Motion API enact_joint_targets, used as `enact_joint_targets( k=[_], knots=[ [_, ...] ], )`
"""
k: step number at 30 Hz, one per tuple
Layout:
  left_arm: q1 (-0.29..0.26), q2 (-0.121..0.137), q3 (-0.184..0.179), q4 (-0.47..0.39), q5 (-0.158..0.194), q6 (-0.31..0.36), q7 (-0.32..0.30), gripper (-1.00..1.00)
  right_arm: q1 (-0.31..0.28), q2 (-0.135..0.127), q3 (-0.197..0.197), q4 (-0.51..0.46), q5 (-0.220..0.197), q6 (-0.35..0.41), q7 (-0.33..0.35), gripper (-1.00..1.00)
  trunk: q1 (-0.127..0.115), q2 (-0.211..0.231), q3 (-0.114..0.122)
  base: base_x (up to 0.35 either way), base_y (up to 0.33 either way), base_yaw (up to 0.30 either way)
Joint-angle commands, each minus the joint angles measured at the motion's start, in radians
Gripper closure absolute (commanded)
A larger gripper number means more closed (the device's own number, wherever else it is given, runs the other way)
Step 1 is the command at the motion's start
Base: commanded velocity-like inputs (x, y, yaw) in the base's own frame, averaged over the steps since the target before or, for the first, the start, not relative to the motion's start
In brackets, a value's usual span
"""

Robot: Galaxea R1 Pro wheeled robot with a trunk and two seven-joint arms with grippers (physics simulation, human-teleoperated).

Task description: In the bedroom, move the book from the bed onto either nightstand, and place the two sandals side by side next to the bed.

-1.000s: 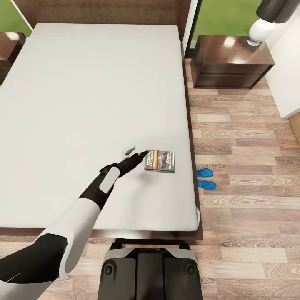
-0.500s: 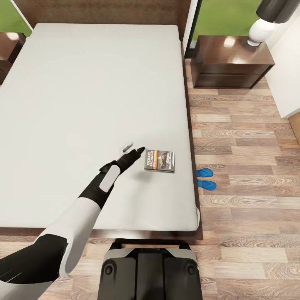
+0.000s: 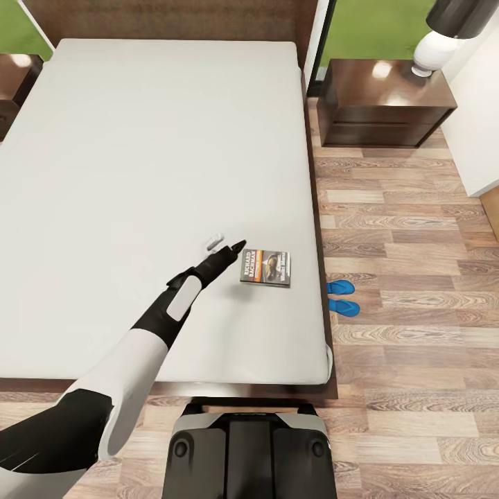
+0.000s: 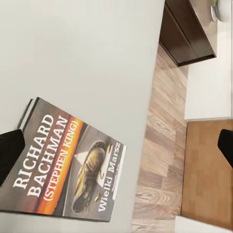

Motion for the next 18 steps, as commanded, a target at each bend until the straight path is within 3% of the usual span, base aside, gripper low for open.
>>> enact_joint_targets(
  k=[1, 18],
  knots=[
    [0.000, 0.000, 0.000, 0.000, 0.009, 0.006, -0.006, -1.00, -0.001, 0.000, -0.008, 0.002, 0.010, -0.004, -0.003, -1.00, 0.001, -0.001, -0.001, 0.000, 0.000, 0.000],
    [0.003, 0.000, 0.000, -0.008, 0.016, -0.010, -0.053, -1.00, -0.001, 0.000, -0.008, 0.002, 0.010, -0.004, -0.004, -1.00, 0.001, -0.001, -0.001, 0.000, 0.000, 0.000]
  ],
)
